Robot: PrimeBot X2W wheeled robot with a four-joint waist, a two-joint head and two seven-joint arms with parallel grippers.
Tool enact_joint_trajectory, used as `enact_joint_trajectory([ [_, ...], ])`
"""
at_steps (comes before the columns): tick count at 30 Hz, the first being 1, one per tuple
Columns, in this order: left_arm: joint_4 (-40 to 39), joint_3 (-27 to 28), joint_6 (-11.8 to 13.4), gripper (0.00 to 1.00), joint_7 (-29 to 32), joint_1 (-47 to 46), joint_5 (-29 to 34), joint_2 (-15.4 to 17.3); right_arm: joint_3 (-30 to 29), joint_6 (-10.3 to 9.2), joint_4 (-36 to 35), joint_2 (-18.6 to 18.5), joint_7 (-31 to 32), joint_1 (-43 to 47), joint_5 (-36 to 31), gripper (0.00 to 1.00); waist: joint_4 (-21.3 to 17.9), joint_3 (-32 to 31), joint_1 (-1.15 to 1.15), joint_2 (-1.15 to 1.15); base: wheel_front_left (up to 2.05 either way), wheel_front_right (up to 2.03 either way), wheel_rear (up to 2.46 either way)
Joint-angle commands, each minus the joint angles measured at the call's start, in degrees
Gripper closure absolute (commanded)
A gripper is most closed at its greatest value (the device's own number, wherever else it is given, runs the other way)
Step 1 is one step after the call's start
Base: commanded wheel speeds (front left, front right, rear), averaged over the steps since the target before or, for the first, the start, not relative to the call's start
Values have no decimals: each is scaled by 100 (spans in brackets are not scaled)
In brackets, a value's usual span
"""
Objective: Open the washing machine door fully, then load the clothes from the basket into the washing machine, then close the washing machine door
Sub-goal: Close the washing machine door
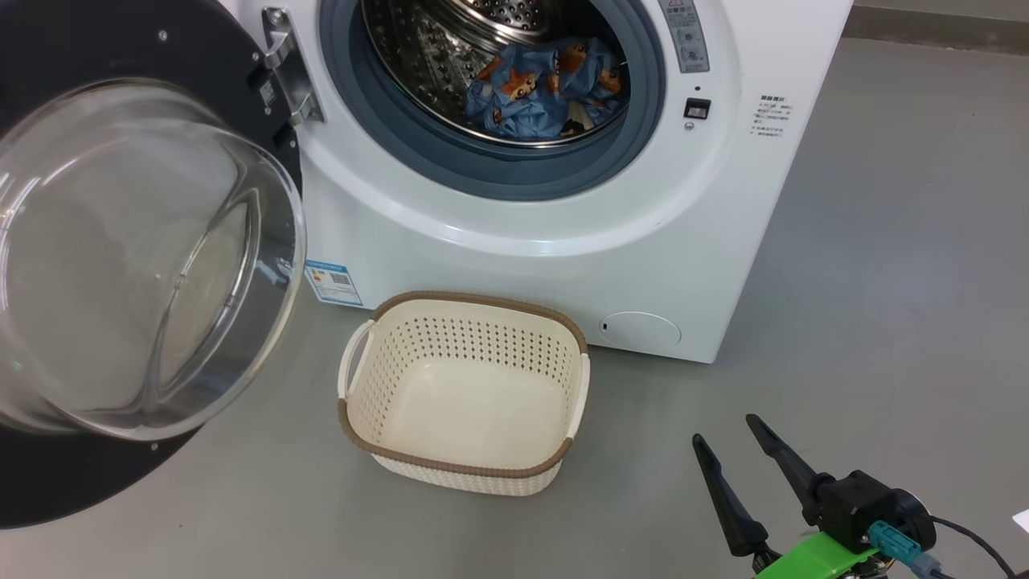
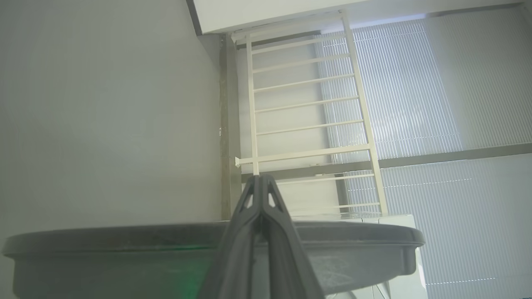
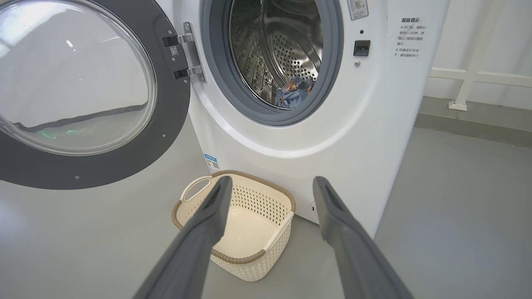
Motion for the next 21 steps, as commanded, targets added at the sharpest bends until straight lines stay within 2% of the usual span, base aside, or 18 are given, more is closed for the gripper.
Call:
enact_joint_trajectory([
  [1, -165, 60, -44, 100, 52, -29, -27, 310, 177, 9, -135, -9, -28, -244, 21, 0, 2, -7, -1, 0, 0, 0, 0],
  [14, -153, -62, -20, 100, 123, -47, 7, 178, 304, 9, -98, -68, -28, -270, 89, 0, -77, 6, -1, 0, 0, 0, 0],
  [21, -225, -169, 55, 100, 461, 62, -33, 151, 268, 9, -87, -51, -28, -250, 107, 0, -111, 10, -1, 0, 0, 0, 0],
])
